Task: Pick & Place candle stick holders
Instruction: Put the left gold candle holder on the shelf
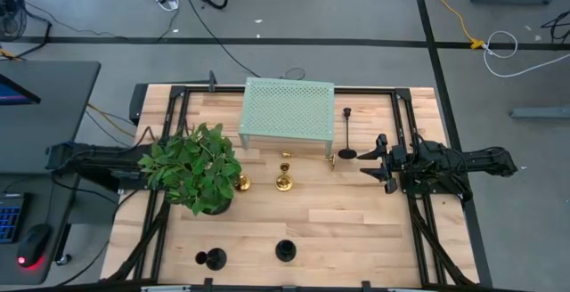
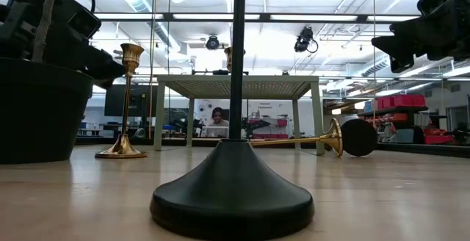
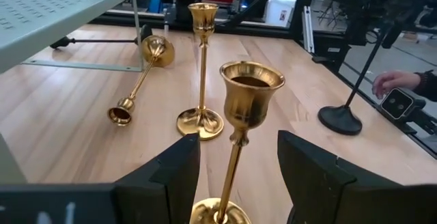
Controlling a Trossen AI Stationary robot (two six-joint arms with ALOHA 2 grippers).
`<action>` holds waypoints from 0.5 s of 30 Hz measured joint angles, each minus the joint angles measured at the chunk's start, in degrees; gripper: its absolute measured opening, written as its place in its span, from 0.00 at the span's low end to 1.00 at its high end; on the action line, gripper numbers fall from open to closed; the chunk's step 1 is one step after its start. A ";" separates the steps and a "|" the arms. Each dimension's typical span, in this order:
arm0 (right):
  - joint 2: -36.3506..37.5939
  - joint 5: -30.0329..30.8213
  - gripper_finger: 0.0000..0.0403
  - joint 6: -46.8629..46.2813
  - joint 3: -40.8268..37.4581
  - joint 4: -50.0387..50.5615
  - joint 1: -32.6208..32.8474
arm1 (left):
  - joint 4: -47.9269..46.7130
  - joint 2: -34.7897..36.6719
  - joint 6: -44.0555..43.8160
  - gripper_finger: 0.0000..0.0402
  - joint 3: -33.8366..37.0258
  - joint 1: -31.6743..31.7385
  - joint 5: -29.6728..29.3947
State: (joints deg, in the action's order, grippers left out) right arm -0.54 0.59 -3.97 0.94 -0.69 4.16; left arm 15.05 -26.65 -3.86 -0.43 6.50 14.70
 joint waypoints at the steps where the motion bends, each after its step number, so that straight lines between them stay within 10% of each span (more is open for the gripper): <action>1: 0.01 0.00 0.46 0.01 -0.01 0.00 0.02 | 0.94 -0.83 0.00 0.49 0.00 0.00 0.26; 15: 0.00 0.00 0.46 0.00 -0.01 0.00 0.02 | 9.89 -10.53 0.04 0.49 0.00 0.00 3.28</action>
State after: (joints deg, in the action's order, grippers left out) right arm -0.54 0.58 -3.96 0.93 -0.69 4.19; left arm 24.94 -37.17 -3.81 -0.43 6.50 17.98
